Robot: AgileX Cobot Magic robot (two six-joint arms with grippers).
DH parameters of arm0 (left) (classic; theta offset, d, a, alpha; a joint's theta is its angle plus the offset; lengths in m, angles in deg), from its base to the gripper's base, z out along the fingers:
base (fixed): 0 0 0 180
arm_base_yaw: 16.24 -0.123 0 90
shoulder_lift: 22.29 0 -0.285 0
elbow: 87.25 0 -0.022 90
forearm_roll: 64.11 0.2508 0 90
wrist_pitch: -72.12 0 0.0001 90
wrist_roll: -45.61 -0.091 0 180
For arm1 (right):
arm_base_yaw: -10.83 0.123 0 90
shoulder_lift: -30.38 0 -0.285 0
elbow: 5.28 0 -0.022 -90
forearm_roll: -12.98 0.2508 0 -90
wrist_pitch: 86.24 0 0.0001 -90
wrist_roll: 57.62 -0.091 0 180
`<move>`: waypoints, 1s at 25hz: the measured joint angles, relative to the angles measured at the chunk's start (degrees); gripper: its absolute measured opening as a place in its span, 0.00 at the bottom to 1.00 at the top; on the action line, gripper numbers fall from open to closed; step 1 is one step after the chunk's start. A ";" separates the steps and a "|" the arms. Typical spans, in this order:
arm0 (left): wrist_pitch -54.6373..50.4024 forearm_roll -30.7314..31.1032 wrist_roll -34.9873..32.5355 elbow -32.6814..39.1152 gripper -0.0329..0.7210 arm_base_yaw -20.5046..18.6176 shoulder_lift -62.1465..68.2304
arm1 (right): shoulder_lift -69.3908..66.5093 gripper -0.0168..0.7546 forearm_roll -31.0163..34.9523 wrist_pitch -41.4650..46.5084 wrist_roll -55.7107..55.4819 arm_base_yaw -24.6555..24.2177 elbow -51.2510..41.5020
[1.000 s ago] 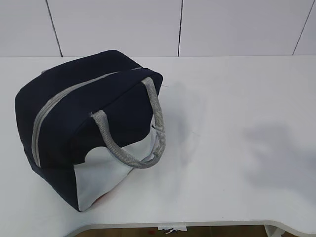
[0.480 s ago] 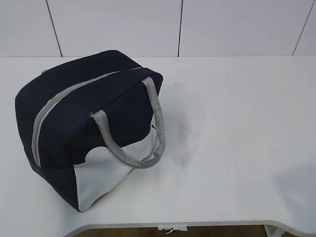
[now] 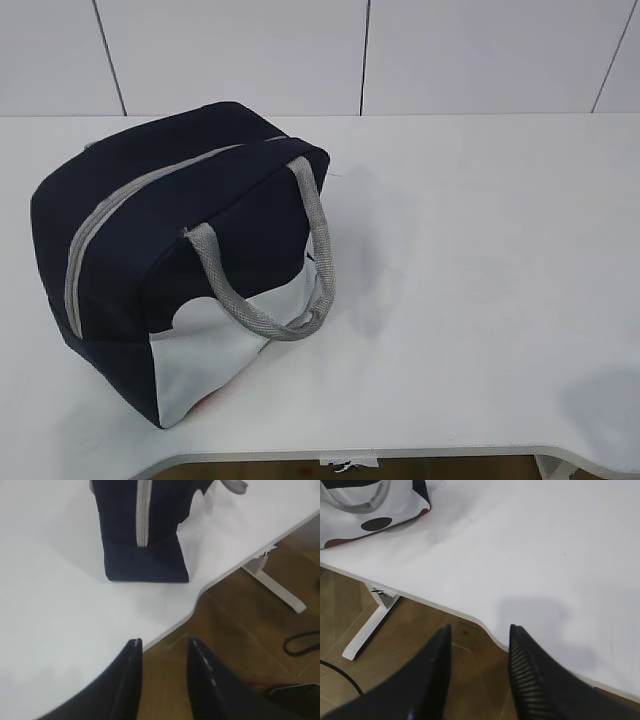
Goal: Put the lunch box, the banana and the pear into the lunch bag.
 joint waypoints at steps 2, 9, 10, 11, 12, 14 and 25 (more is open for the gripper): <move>1.80 -0.76 -0.08 5.56 0.36 0.00 -0.10 | 0.00 0.42 -0.10 0.00 0.00 0.00 -0.10; 5.37 -0.56 -0.08 7.10 0.36 0.00 -0.10 | 0.00 0.42 -0.13 -0.11 0.13 0.00 -0.10; 5.51 -0.56 -0.08 7.10 0.36 0.00 -0.10 | 0.00 0.42 -0.13 -0.11 0.13 0.00 -0.10; 5.51 -0.56 -0.08 7.10 0.36 0.00 -0.10 | 0.00 0.42 -0.22 -0.11 0.13 0.00 -0.10; 5.51 -0.56 -0.08 7.10 0.36 0.00 -0.10 | 0.00 0.42 -0.22 -0.11 0.13 0.00 -0.10; 5.60 -0.56 -0.12 7.10 0.36 -0.61 -0.10 | 0.00 0.42 -0.22 -0.21 0.13 -0.60 -0.10; 5.64 -2.14 -0.12 7.10 0.36 -18.57 -0.10 | 0.00 0.42 0.54 -0.21 0.13 -16.73 -0.23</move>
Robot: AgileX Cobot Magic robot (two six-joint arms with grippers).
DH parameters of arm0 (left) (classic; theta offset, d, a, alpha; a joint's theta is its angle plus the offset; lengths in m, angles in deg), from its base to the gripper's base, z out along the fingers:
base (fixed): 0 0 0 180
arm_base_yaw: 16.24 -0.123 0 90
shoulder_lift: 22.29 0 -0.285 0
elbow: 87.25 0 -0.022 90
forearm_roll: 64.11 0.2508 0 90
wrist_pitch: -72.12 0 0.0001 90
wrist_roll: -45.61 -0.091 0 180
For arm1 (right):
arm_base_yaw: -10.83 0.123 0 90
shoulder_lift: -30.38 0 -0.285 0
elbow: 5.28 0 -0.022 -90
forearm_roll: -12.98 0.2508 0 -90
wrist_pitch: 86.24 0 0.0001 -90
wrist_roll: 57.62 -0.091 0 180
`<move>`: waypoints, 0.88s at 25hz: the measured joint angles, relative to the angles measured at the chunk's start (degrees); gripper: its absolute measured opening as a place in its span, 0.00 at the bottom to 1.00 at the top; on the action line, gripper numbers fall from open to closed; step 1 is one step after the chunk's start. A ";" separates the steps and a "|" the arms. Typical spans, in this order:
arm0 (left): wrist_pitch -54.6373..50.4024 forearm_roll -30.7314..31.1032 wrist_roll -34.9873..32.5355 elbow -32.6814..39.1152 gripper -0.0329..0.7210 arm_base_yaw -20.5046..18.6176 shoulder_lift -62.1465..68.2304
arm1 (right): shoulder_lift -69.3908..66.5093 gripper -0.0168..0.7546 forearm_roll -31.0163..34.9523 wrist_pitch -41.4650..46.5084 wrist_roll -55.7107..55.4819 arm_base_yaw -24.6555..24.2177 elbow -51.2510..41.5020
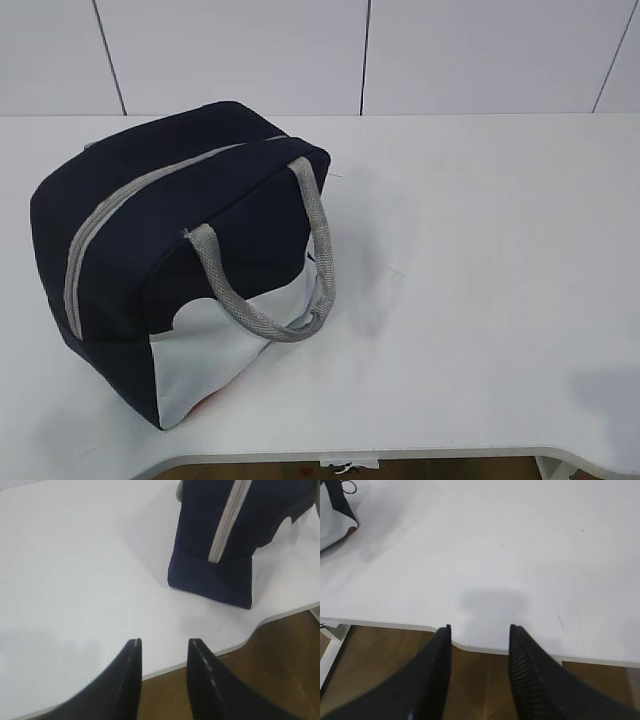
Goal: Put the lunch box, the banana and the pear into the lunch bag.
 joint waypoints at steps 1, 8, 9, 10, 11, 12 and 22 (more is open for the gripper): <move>0.09 -0.07 0.00 0.00 0.36 -0.11 0.00 | 0.00 0.42 0.00 0.00 0.00 -0.26 0.00; 0.12 -0.07 0.00 0.00 0.36 -0.33 0.00 | 0.00 0.42 0.14 0.00 0.00 -0.26 0.00; 0.22 -0.13 0.00 0.00 0.36 -0.33 0.00 | 0.00 0.42 0.14 0.00 0.00 -0.26 0.00; 0.22 -0.13 0.00 0.00 0.36 -0.33 0.00 | 0.00 0.42 0.14 -0.16 0.00 -0.26 0.00; 0.22 -0.21 0.00 0.00 0.36 -0.33 0.00 | 0.00 0.42 0.18 -0.16 0.00 -0.26 0.00; 0.22 -0.21 0.00 0.00 0.36 -0.33 0.00 | 0.00 0.42 0.18 -0.16 0.00 -0.26 0.00; 0.34 -0.21 0.00 0.00 0.36 -0.33 0.00 | 0.00 0.42 0.18 -0.16 0.00 -0.26 0.00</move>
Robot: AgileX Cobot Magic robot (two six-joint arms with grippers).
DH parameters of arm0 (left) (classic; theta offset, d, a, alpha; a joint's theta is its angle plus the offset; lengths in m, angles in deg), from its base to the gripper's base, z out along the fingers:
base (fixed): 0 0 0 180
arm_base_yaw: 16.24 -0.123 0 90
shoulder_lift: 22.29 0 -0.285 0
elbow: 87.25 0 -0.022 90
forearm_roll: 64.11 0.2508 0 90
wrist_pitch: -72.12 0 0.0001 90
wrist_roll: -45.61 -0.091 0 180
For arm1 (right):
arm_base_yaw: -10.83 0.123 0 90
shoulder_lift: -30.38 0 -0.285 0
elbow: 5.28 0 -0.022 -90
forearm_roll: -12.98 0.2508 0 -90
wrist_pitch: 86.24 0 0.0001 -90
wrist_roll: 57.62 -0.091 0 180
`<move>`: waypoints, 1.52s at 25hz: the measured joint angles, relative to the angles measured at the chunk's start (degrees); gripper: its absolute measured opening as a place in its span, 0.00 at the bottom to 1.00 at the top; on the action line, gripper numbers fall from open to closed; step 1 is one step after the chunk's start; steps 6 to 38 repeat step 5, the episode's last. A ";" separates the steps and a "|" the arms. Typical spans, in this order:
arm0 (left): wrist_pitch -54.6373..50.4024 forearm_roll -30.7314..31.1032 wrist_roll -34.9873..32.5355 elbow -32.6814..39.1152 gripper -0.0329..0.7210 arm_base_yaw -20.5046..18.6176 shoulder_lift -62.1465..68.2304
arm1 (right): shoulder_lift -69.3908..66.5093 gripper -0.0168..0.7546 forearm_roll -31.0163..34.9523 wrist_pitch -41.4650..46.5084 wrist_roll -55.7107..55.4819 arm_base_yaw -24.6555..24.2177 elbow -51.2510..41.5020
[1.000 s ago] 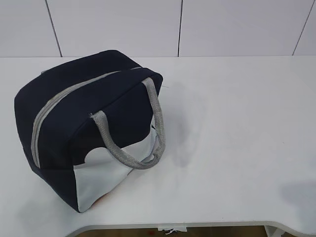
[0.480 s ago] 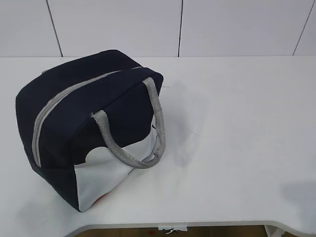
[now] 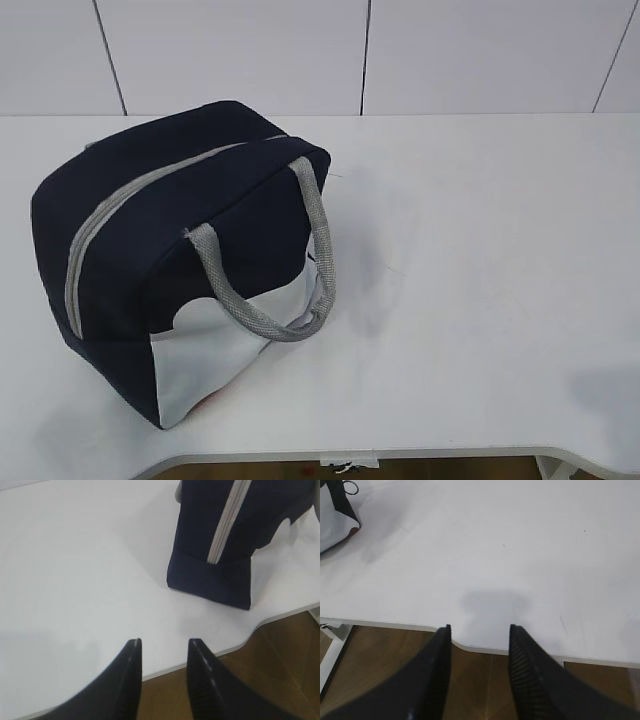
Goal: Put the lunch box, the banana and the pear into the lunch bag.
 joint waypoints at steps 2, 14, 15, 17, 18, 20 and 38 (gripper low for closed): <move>0.00 0.00 0.00 0.00 0.36 0.00 0.00 | 0.00 0.42 0.00 0.00 0.00 0.00 0.00; 0.00 0.00 0.00 0.00 0.36 0.00 0.00 | 0.00 0.42 0.00 0.00 0.00 0.00 0.00; 0.00 0.00 0.00 0.00 0.36 0.00 0.00 | 0.00 0.42 0.00 0.00 0.00 0.00 0.00; 0.00 0.00 0.00 0.00 0.36 0.00 0.00 | 0.00 0.42 0.00 0.00 0.00 0.00 0.00; 0.00 0.00 0.00 0.00 0.36 0.00 0.00 | 0.00 0.42 0.00 0.00 0.00 0.00 0.00; 0.00 0.00 0.00 0.00 0.36 0.00 0.00 | 0.00 0.42 0.00 0.00 0.00 0.00 0.00; 0.00 0.00 0.00 0.00 0.36 0.00 0.00 | 0.00 0.42 0.00 0.00 0.00 0.00 0.00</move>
